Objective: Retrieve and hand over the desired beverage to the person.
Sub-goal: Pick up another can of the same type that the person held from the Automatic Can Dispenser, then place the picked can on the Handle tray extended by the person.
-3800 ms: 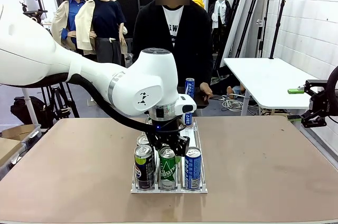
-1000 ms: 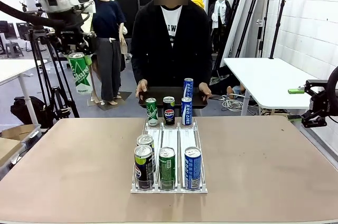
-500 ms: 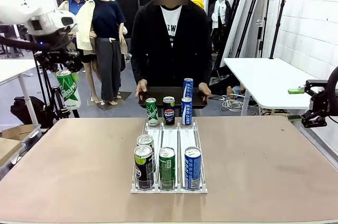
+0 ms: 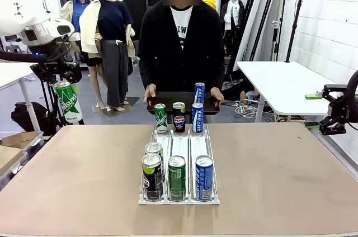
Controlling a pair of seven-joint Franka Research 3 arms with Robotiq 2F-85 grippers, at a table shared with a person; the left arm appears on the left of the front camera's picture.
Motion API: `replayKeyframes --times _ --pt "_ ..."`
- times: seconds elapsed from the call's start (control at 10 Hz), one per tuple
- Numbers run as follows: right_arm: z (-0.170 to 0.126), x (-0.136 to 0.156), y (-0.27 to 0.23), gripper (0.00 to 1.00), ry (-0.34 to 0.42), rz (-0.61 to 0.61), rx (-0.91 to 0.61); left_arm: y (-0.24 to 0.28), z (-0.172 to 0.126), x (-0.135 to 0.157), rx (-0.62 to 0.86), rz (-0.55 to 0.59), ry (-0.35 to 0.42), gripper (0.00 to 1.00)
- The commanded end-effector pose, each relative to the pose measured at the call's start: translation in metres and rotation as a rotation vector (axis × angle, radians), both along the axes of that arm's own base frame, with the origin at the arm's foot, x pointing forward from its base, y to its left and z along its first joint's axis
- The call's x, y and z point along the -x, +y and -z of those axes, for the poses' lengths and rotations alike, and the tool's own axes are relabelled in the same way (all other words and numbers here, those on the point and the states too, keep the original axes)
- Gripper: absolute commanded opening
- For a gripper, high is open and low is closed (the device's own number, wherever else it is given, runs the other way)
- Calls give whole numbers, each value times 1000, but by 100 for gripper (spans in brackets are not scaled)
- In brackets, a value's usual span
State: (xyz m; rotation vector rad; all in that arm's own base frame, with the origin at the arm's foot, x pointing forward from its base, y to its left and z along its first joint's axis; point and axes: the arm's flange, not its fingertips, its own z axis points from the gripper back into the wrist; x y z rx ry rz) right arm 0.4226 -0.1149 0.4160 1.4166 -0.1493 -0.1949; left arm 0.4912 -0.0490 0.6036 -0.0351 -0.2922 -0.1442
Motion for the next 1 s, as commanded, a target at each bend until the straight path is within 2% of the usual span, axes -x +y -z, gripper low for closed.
replayKeyframes --times 0.0,0.9 --pt "-1 -1 1 100 -2 -2 1 0 -7 -2 0 -4 -11 0" --pt "-1 -1 1 100 -2 -2 1 0 -7 -2 0 -4 -11 0"
